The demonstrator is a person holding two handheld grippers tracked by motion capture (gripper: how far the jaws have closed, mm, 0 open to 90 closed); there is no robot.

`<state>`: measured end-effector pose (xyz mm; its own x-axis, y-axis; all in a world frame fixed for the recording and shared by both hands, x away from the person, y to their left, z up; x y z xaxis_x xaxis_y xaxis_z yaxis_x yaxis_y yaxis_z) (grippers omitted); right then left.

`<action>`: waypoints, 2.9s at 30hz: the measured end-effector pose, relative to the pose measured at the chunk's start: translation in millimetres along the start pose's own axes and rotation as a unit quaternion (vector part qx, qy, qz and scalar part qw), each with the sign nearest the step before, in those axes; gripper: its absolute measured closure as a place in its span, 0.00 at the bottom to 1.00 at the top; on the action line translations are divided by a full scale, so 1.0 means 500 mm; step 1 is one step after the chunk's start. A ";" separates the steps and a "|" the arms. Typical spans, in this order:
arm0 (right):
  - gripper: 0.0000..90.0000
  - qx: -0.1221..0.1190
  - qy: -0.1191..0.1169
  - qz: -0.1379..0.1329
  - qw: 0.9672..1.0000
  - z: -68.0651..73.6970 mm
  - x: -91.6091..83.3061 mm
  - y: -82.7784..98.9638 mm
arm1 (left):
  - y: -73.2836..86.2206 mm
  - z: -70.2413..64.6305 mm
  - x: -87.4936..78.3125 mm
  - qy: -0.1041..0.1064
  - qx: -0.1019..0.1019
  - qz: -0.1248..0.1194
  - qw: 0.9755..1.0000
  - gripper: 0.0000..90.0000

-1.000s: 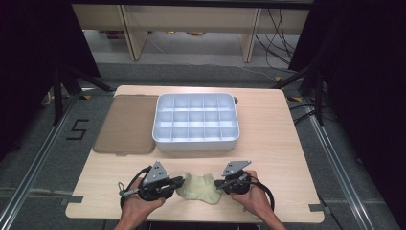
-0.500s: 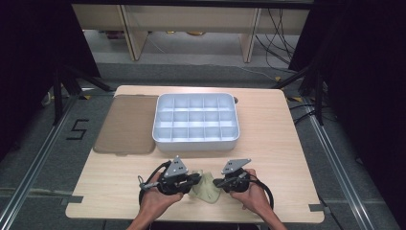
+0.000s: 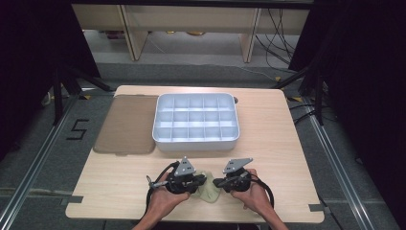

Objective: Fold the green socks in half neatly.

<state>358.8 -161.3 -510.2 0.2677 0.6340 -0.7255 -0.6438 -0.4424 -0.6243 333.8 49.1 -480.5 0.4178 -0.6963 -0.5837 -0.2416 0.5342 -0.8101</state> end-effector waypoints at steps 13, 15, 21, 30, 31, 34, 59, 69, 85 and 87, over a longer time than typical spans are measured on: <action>0.97 0.002 -0.007 -0.004 1.000 -0.006 -0.004 -0.001 | -0.006 -0.015 0.035 0.008 -0.001 0.003 1.000 0.93; 0.97 0.007 -0.007 -0.011 1.000 -0.012 -0.011 -0.002 | -0.006 -0.014 0.037 0.011 0.005 0.009 1.000 0.93; 0.96 0.027 0.000 -0.036 0.999 -0.030 -0.055 0.001 | -0.004 -0.024 0.055 0.016 0.004 0.012 1.000 0.92; 0.96 0.033 0.008 -0.044 0.998 -0.050 -0.075 0.010 | -0.005 -0.026 0.073 0.045 -0.006 0.003 0.999 0.77; 0.96 0.046 0.009 -0.040 0.998 -0.045 -0.078 0.011 | -0.005 -0.026 0.072 0.048 -0.008 0.000 0.999 0.73; 0.96 0.038 0.010 -0.045 0.998 -0.047 -0.079 0.010 | -0.008 -0.015 0.058 0.054 -0.021 -0.015 0.998 0.64; 0.95 0.018 0.015 -0.054 0.998 -0.041 -0.084 0.006 | 0.074 0.037 0.025 0.007 0.028 0.059 0.998 0.98; 0.96 -0.004 -0.019 -0.055 0.998 0.025 -0.081 -0.014 | 0.086 0.000 0.005 -0.008 0.024 0.065 0.998 0.98; 1.00 -0.017 0.022 0.021 0.999 0.043 -0.010 0.023 | 0.086 0.000 0.007 -0.009 0.026 0.065 0.998 0.98; 1.00 -0.021 0.033 0.028 0.999 0.040 -0.021 0.027 | 0.085 0.000 0.006 -0.009 0.031 0.067 0.997 0.98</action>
<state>332.9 -161.5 -505.2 0.2805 0.5647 -0.7762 -0.6285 -0.5031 -0.5932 324.8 69.9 -516.8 0.4010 -0.6086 -0.6847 -0.2409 0.6510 -0.7198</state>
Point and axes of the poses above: each handheld gripper's, and its own axes: x roughly forward along the jaws, y roughly out of its underside, z roughly to its left, the point moved 1 cm from there along x, roughly forward along the jaws, and after that the axes turned 14 degrees about x, right-handed, at the moved point
